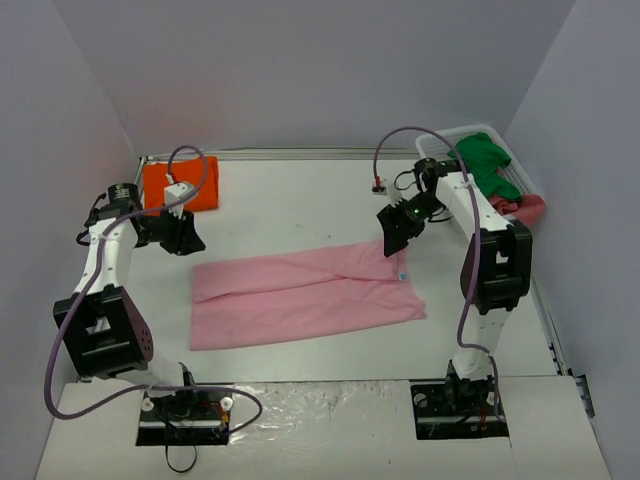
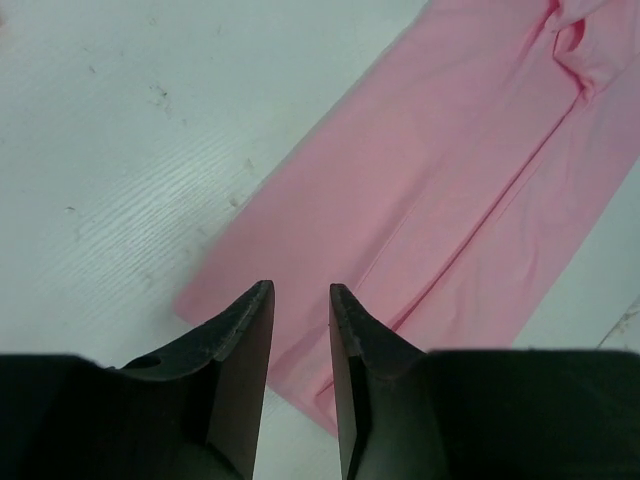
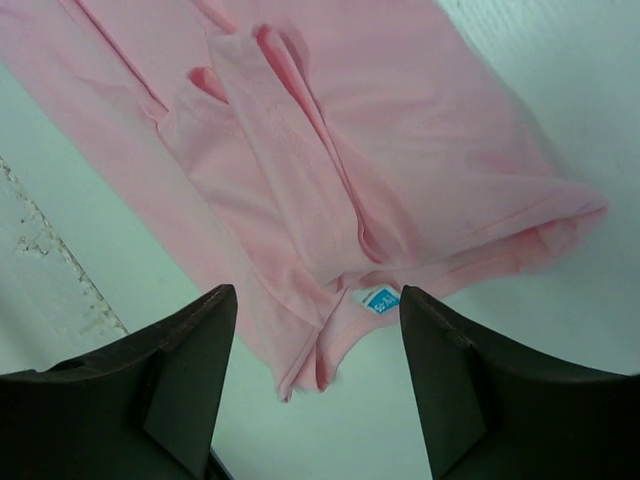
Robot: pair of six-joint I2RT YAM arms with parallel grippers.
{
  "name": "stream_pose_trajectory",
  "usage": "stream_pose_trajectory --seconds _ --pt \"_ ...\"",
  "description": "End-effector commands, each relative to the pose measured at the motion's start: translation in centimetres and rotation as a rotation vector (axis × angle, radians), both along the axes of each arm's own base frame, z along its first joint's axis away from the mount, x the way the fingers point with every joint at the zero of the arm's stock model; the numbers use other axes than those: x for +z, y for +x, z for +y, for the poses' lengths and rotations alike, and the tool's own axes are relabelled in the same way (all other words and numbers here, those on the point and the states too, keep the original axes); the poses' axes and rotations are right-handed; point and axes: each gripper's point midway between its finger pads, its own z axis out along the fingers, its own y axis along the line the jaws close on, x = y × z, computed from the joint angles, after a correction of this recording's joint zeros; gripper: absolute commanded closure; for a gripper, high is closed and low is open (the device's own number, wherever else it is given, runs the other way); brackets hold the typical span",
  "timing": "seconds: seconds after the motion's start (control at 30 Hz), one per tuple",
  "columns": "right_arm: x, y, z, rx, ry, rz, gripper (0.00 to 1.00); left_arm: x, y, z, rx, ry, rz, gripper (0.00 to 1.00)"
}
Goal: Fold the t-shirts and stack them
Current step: Fold the other side of the tshirt into a rectangle
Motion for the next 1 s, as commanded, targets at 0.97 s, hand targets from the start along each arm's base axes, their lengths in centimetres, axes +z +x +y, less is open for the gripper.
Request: stream_pose_trajectory --seconds 0.97 --pt "-6.8 -1.5 9.6 0.29 0.102 0.205 0.39 -1.9 0.6 2.7 0.189 -0.169 0.169 0.48"
